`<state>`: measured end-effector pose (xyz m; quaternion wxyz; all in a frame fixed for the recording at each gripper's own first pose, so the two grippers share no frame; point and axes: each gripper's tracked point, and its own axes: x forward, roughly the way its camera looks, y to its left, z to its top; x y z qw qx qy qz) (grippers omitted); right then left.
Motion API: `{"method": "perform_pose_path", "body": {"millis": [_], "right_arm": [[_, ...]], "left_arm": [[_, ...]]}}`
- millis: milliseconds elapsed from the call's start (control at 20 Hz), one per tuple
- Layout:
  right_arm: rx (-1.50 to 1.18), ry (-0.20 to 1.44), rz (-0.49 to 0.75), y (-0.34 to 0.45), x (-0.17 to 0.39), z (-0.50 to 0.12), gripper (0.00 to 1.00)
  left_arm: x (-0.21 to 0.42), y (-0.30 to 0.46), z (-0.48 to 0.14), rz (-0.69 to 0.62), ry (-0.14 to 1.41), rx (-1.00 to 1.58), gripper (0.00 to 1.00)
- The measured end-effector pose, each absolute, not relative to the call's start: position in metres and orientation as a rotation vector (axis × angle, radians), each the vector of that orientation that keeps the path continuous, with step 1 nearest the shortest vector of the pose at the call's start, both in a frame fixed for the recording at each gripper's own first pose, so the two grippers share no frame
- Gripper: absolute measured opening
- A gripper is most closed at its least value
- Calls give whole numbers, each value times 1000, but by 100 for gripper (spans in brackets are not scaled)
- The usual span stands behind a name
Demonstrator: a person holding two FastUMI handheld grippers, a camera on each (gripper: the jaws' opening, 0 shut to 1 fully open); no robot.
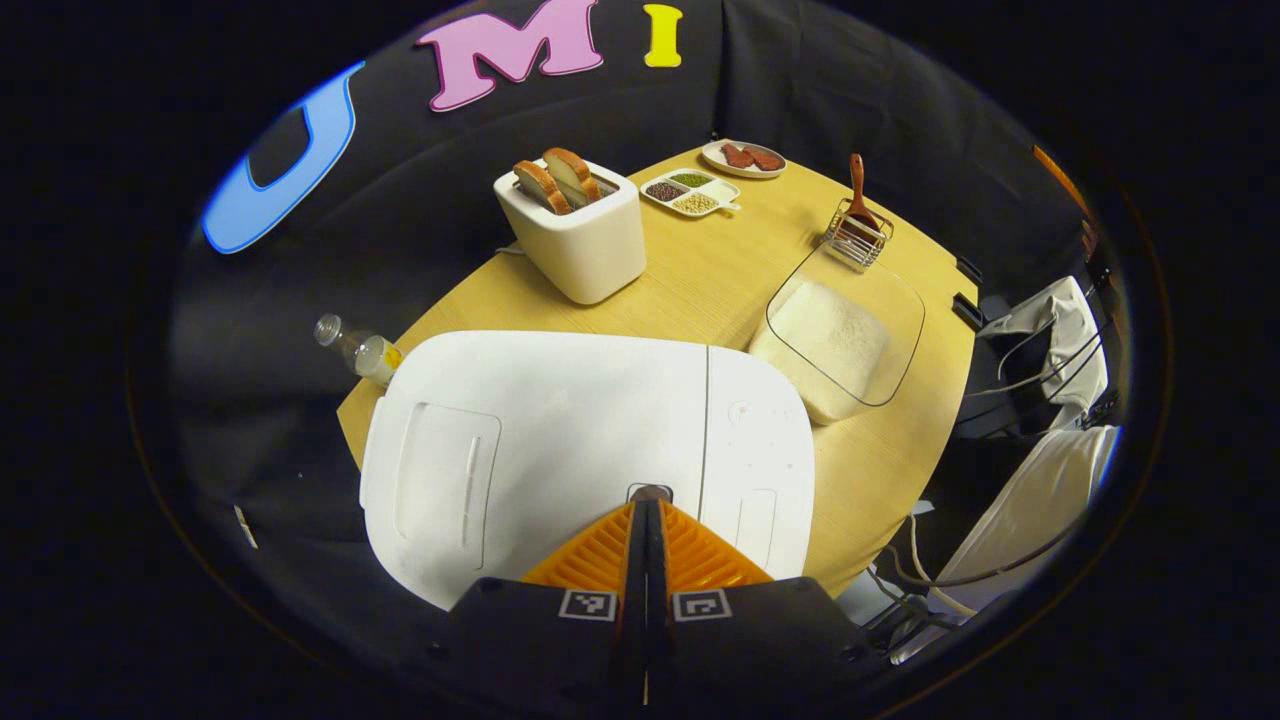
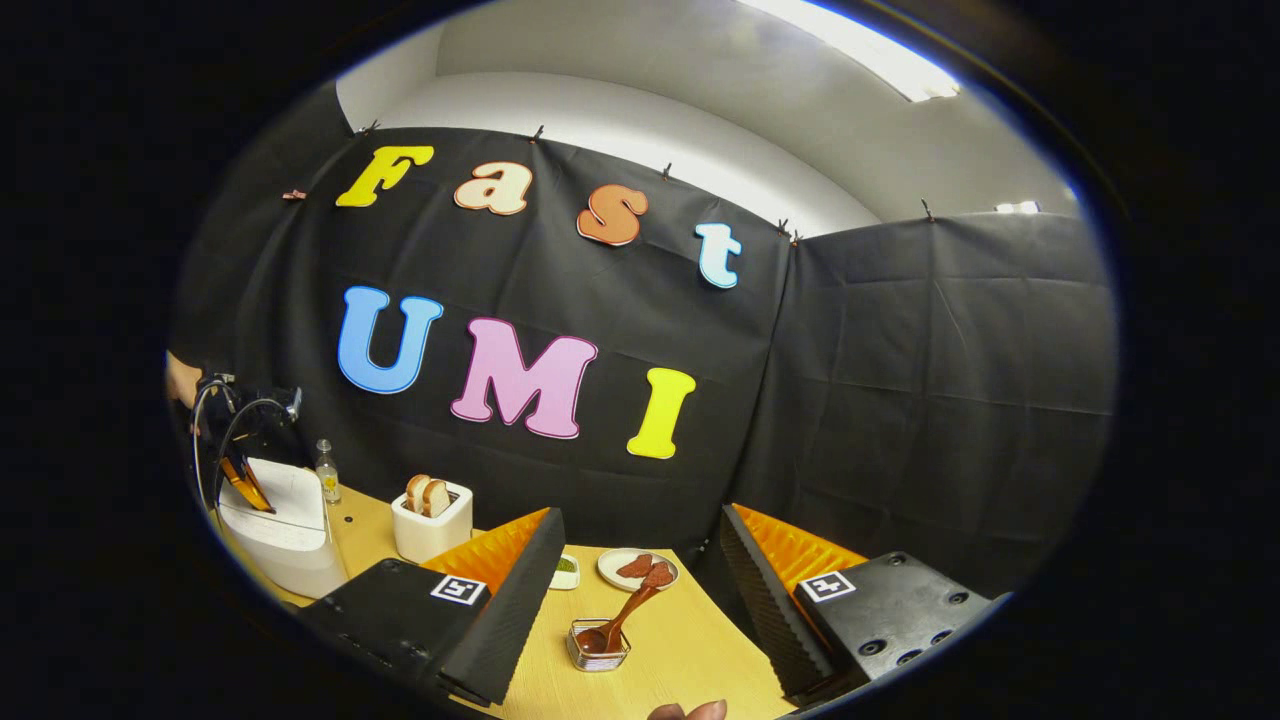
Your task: Close the left gripper, press the button to open the rice cooker; take a wooden spoon from the chopstick holder with the right hand, scoop a spoonful of rice and pour it into the rice cooker, then put the wooden spoon back into the chopstick holder.
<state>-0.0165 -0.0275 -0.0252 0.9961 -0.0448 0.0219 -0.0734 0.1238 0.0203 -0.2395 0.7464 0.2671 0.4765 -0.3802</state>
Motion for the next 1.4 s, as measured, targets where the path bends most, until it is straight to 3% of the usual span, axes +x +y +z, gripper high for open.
{"method": "perform_pose_path", "body": {"millis": [400, 650, 800, 1100, 1150, 1250, 1350, 1400], "right_arm": [[-70, 24, -155, -37, -19, -17, 97], [-64, 28, -152, -38, -26, -19, 97], [-69, 29, -148, -40, -32, -19, 98], [-67, 34, -139, -44, -38, -20, 98], [-66, 35, -137, -44, -37, -20, 98], [-59, 38, -131, -45, -36, -22, 97], [-48, 42, -124, -45, -35, -25, 97], [-43, 47, -119, -44, -34, -28, 97]], "left_arm": [[148, 32, -174, -726, 798, 592, 7], [176, 47, -127, -556, 571, 620, 7], [198, 65, -80, -367, 340, 615, 6], [165, 86, 3, -179, 40, 471, 7], [156, 88, 11, -153, -1, 452, 31], [139, 89, 20, -105, -55, 397, 45], [121, 88, 29, -84, -90, 328, 78], [112, 89, 33, -76, -104, 300, 87]]}}
